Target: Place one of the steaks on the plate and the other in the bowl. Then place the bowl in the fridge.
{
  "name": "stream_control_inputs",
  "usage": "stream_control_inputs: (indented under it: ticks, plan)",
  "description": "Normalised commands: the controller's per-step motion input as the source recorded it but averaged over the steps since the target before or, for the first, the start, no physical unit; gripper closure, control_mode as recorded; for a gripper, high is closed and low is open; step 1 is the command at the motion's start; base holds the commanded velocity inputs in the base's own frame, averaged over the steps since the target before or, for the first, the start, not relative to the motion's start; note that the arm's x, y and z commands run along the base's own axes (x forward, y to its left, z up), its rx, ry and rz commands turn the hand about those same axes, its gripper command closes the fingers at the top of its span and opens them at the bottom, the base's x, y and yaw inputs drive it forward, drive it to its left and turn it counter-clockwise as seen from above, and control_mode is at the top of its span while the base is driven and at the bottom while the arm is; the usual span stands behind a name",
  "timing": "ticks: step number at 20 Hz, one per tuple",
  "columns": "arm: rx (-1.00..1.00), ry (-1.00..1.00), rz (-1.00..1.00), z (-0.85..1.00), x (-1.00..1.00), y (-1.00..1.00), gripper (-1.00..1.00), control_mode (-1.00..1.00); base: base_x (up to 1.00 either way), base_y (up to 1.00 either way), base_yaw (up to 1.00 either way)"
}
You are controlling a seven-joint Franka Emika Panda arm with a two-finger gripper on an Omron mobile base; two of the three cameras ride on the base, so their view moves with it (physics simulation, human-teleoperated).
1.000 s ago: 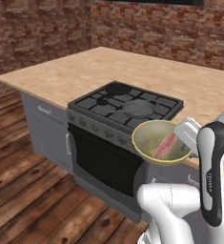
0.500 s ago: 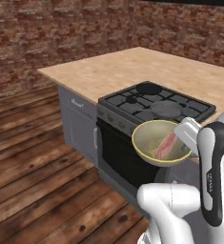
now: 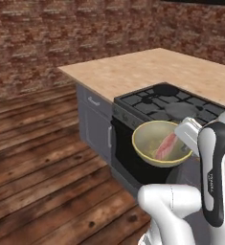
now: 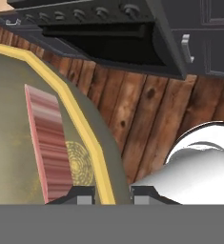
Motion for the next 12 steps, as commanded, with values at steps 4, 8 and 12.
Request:
stream_control_inputs:
  ticks: [4,8,12]
  plan:
    - [0.0,0.0,0.0,0.0,0.0,0.0,1.0,1.0,0.27,0.17,0.22]
    - [0.0,0.0,0.0,0.0,0.0,0.0,1.0,1.0,0.34,0.13,0.29]
    - [0.0,0.0,0.0,0.0,0.0,0.0,1.0,1.0,0.44,0.25,0.32]
